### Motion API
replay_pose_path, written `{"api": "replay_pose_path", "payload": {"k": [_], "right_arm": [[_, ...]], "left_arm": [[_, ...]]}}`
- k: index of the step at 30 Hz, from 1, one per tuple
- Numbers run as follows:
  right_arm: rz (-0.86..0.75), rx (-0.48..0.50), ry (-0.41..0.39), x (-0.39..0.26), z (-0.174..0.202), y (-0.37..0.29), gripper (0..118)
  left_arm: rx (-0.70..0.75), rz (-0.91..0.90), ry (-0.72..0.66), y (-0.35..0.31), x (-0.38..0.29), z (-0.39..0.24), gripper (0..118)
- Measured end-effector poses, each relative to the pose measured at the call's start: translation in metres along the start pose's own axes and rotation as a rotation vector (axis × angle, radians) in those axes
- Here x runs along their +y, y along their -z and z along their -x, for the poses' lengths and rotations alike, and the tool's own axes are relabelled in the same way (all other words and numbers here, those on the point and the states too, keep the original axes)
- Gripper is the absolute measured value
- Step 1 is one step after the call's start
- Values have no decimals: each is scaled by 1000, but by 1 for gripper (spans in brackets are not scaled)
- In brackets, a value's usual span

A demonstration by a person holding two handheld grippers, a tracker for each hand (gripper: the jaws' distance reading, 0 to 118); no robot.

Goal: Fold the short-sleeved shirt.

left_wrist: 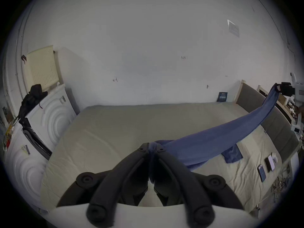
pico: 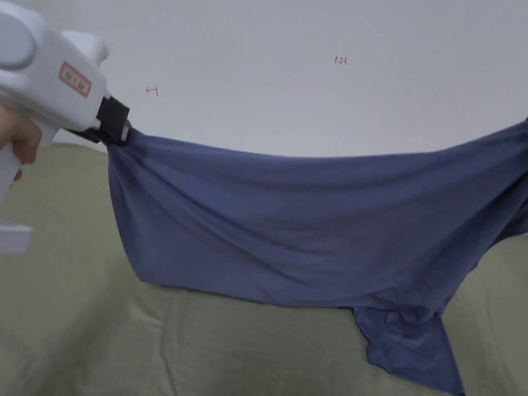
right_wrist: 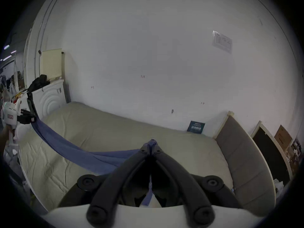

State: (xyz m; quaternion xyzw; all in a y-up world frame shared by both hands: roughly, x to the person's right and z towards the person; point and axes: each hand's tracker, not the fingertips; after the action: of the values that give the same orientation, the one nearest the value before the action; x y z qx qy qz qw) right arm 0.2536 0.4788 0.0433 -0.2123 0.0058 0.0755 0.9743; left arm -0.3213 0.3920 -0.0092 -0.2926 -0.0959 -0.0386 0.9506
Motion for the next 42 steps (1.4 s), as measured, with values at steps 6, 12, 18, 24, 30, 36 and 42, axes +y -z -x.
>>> {"api": "replay_pose_path", "payload": {"k": [6, 12, 18, 24, 30, 36, 42], "right_arm": [[57, 31, 19, -60, -5, -41, 0], [108, 37, 80, -148, 8, -89, 0], [147, 11, 178, -246, 21, -130, 0], [182, -21, 251, -321, 34, -162, 0], [236, -18, 227, -367, 52, -186, 0], [286, 3, 235, -403, 58, -208, 0], [359, -13, 253, -433, 58, -208, 0]], "left_arm": [[-35, 23, 55, -30, -45, -11, 5], [-78, 36, -13, -65, -115, -23, 5], [-98, 64, -87, -95, -206, -39, 5], [-101, 120, -138, -107, -278, -51, 5], [-95, 170, -163, -122, -329, -53, 5], [-94, 202, -166, -130, -363, -28, 5], [-92, 253, -168, -133, -383, -39, 9]]}}
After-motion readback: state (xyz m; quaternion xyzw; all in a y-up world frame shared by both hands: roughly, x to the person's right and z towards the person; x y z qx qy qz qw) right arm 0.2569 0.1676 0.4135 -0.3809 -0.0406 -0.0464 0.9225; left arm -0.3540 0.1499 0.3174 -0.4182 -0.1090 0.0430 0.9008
